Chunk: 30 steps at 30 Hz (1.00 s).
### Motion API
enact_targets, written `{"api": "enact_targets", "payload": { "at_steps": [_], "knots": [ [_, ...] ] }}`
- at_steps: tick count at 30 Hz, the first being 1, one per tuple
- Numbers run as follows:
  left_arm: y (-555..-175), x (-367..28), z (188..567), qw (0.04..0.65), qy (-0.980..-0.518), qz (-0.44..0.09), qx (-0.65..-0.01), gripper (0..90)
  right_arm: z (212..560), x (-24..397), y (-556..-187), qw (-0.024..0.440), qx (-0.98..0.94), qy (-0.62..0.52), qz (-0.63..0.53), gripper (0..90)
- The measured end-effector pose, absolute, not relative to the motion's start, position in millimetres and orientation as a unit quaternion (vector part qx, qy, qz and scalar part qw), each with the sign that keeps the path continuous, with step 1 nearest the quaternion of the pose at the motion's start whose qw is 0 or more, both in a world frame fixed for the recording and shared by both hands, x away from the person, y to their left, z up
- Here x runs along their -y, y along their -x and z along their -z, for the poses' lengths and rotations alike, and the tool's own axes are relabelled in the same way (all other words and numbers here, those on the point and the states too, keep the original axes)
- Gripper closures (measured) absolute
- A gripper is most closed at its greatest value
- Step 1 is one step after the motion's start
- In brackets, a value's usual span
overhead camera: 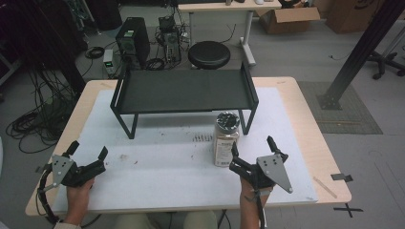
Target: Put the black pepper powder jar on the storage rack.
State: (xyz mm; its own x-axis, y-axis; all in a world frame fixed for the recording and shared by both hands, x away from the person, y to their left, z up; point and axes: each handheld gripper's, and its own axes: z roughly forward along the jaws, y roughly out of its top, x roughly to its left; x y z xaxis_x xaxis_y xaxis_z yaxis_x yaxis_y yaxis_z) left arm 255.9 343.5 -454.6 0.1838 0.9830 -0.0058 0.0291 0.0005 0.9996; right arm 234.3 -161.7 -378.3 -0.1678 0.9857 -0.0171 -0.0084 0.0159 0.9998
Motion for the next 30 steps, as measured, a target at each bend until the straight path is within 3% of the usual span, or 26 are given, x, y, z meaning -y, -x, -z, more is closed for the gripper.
{"api": "enact_targets", "payload": {
  "at_steps": [30],
  "knots": [
    [-256,-344,455,0.537,-0.552,-0.443,-0.459,0.5,397,99,-240,0.471,-0.532,-0.492,-0.502,0.0]
  ]
}}
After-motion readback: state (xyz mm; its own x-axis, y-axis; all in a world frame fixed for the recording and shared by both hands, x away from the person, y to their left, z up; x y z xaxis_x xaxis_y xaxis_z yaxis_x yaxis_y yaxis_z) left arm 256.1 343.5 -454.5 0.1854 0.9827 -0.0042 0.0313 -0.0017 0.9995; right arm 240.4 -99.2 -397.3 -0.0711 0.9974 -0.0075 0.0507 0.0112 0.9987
